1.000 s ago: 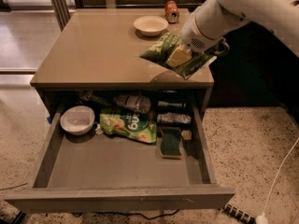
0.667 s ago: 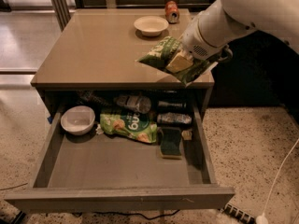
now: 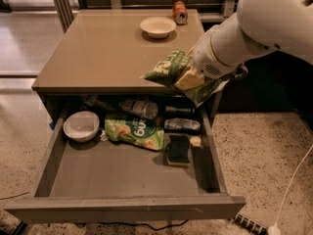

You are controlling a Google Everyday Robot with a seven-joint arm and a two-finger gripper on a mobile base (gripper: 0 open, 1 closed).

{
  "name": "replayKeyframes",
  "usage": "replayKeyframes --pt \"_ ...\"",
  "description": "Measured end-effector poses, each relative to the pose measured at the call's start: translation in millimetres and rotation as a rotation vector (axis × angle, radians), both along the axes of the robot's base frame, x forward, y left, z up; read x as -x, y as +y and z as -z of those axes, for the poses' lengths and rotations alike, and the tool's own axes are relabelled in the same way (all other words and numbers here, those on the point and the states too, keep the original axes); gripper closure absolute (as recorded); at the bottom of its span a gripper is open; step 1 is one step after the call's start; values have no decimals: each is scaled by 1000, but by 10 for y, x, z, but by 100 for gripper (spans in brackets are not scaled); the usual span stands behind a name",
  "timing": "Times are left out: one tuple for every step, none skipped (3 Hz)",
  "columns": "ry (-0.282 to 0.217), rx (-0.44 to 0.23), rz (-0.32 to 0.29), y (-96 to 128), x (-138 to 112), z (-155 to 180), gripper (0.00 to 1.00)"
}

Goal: Place green jalapeno chip bag into top drawer

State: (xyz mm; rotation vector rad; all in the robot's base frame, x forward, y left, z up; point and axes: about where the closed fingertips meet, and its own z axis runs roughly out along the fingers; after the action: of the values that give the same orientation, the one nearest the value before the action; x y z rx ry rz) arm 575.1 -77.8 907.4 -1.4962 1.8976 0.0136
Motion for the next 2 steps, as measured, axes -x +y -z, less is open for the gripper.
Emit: replayKeyframes --pt "56 23 -16 108 67 480 100" --pt "57 22 -16 109 66 483 100"
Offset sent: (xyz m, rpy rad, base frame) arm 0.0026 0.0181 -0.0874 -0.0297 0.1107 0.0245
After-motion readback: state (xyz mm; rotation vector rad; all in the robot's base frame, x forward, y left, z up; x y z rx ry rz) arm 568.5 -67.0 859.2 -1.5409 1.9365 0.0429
